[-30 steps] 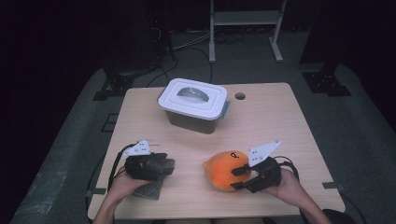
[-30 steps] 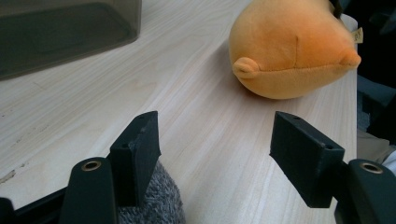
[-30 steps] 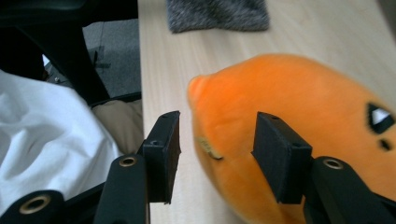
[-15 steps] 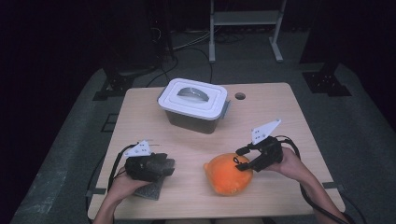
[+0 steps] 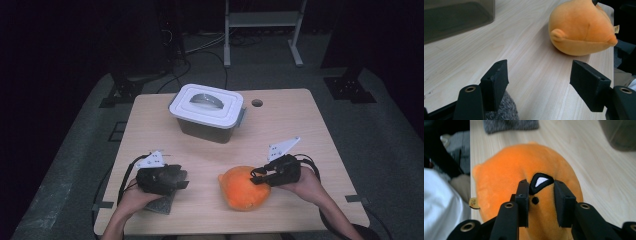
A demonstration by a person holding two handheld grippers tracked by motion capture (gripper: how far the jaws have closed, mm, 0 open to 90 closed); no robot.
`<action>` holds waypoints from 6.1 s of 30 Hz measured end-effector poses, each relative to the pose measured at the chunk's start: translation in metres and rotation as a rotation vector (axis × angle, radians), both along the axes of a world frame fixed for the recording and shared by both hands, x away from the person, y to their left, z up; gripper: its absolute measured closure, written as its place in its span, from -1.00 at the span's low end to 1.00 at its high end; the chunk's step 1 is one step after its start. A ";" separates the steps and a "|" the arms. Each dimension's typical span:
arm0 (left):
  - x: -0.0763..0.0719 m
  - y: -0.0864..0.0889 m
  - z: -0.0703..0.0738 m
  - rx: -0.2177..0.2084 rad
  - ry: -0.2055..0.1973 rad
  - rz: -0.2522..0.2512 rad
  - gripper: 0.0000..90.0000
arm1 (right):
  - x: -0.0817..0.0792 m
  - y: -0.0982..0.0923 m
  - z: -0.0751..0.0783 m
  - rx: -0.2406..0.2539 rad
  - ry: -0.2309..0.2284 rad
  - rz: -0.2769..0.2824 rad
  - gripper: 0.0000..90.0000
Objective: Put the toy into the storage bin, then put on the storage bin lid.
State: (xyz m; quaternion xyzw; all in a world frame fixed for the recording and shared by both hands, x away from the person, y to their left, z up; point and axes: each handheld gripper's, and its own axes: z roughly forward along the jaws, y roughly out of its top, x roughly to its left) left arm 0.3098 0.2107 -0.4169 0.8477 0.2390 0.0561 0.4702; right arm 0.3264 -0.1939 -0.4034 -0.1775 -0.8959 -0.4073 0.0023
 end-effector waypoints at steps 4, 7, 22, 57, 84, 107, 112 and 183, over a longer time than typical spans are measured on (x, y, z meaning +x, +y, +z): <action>0.000 0.000 0.002 -0.006 -0.007 0.005 -0.33 | -0.006 0.005 0.005 0.044 -0.009 -0.061 0.55; -0.001 0.002 0.003 -0.013 -0.011 0.006 -0.33 | -0.012 0.008 0.008 0.082 -0.016 -0.137 0.56; -0.002 0.004 0.005 -0.029 -0.034 0.021 -0.39 | -0.023 0.002 0.006 0.169 0.060 -0.186 0.02; -0.010 0.010 0.008 -0.067 -0.065 0.022 -0.59 | 0.129 0.063 0.083 0.150 -0.199 -0.073 -0.38; -0.012 0.015 0.009 -0.082 -0.077 0.020 -0.62 | 0.197 0.097 0.078 0.162 -0.185 -0.110 -0.37; -0.014 0.021 0.012 -0.091 -0.083 0.030 -0.62 | 0.227 0.128 0.068 0.073 -0.209 -0.124 0.21; -0.014 0.022 0.012 -0.095 -0.087 0.034 -0.62 | 0.226 0.128 0.064 0.054 -0.224 -0.106 0.38; -0.019 0.012 0.011 -0.116 -0.067 0.037 -0.73 | 0.130 0.018 0.068 0.015 -0.207 0.061 0.46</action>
